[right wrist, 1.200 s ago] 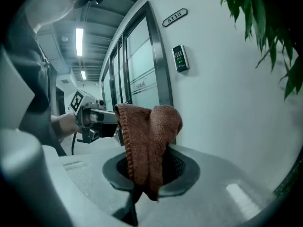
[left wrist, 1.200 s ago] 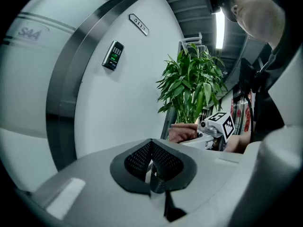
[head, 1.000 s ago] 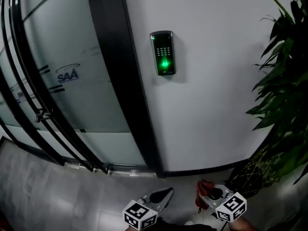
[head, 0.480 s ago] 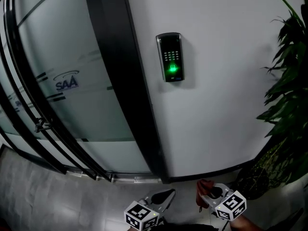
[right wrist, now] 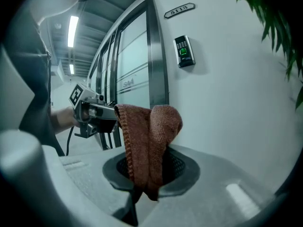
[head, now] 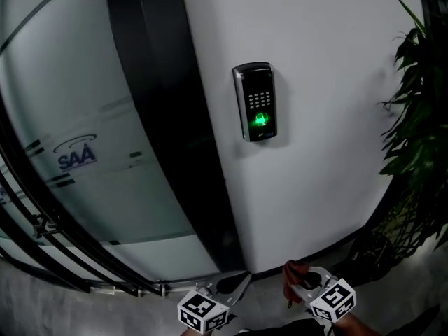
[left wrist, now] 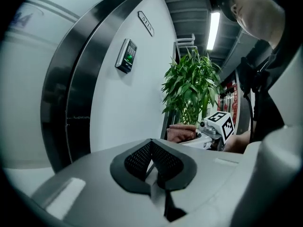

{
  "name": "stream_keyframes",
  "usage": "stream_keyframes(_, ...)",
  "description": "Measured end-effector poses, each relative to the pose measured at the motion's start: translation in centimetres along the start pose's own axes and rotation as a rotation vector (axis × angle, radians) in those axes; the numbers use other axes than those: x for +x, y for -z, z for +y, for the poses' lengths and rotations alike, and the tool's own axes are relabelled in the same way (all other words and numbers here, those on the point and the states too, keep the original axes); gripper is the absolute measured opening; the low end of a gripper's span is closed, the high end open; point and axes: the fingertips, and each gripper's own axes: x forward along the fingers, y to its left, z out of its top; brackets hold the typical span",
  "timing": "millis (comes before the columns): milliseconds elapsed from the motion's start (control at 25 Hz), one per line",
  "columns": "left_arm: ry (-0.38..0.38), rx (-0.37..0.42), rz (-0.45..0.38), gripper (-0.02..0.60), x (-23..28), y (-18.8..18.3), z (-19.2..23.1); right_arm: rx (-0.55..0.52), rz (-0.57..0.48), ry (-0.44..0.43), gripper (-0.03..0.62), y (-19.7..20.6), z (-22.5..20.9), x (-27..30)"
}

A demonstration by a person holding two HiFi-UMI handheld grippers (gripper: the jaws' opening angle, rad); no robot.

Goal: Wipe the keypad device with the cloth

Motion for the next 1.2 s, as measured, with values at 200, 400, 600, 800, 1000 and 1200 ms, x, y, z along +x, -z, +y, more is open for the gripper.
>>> stream_keyframes(200, 0.028, -0.008, -0.022, 0.017, 1.1, -0.6, 1.6, -0.135, 0.049, 0.031, 0.055, -1.5, -0.6, 1.2)
stream_keyframes(400, -0.011, -0.030, -0.051, 0.017, 2.8, -1.6, 2.4, -0.447, 0.090, 0.070, 0.055, -6.1, -3.5, 2.1)
stream_keyframes(600, -0.053, -0.020, -0.070, 0.017, 4.2, -2.5, 2.3, -0.821, 0.047, 0.166, 0.055, -14.5, -6.9, 2.5)
stream_keyframes(800, -0.064, -0.054, -0.029, 0.017, 5.0, -1.6, 1.6, -1.168, -0.055, 0.318, 0.055, -25.8, -8.5, 2.5)
stream_keyframes(1000, -0.119, -0.051, -0.044, 0.017, 4.2, -1.3, 2.3, -1.416, -0.181, 0.474, 0.055, -36.4, -8.1, 2.7)
stream_keyframes(1200, -0.161, -0.061, -0.062, 0.017, 3.1, -1.3, 2.7, -1.561, -0.204, 0.638, 0.055, -44.4, -9.0, 4.3)
